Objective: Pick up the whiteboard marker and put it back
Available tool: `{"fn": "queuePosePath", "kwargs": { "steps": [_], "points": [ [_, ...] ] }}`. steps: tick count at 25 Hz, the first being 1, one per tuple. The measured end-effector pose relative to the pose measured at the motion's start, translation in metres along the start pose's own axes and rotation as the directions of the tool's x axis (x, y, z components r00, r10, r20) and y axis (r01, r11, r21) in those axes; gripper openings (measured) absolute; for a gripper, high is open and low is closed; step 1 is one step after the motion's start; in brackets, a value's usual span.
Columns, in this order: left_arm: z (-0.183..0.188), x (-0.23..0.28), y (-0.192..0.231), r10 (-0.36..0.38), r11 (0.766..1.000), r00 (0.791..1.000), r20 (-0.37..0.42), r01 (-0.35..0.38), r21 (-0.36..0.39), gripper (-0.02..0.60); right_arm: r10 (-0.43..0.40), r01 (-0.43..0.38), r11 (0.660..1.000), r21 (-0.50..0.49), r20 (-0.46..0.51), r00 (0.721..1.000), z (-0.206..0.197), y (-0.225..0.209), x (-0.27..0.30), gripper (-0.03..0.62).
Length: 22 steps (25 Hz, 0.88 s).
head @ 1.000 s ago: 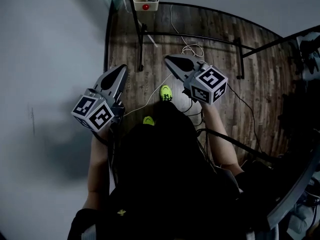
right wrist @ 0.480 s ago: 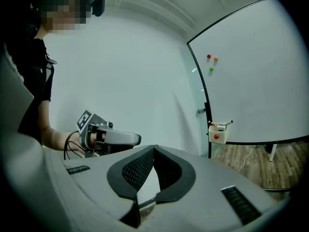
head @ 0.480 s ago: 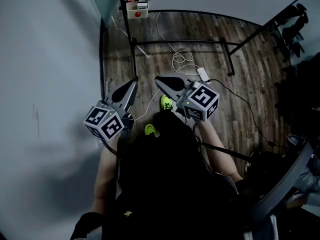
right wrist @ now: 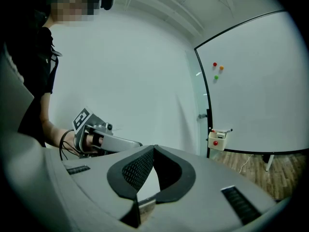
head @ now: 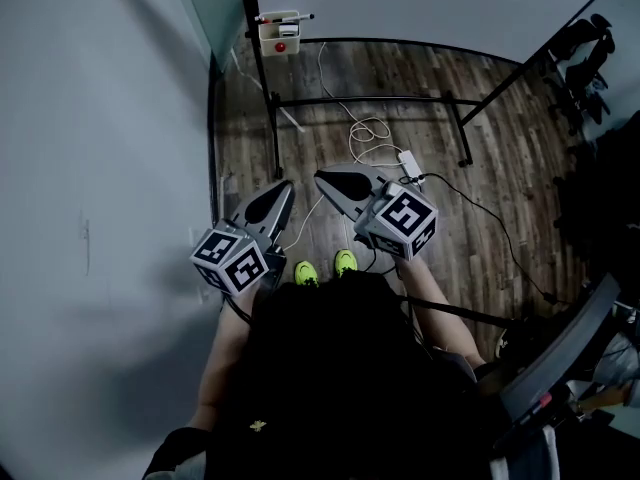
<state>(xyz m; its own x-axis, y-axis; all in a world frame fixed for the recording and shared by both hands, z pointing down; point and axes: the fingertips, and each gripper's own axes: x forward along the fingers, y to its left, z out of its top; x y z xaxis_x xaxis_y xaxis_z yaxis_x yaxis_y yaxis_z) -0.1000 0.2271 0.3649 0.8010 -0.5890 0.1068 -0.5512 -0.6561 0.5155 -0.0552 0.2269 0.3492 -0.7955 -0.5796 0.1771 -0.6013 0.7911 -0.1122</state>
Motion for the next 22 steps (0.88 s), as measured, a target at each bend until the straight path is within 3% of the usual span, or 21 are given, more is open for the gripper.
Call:
{"fn": "queuePosePath", "kwargs": {
  "steps": [12,22],
  "points": [
    [0.005,-0.008,-0.001,0.024,0.999,1.000,0.005,-0.024,0.032,0.031,0.064,-0.063,0.997,-0.039,0.017,0.998,0.019,0.004,0.004,-0.014],
    [0.008,-0.003,-0.003,0.010,0.999,1.000,0.017,-0.010,0.036,0.031,0.067,-0.066,0.996,-0.055,0.023,0.997,0.023,0.005,0.007,-0.014]
  ]
}}
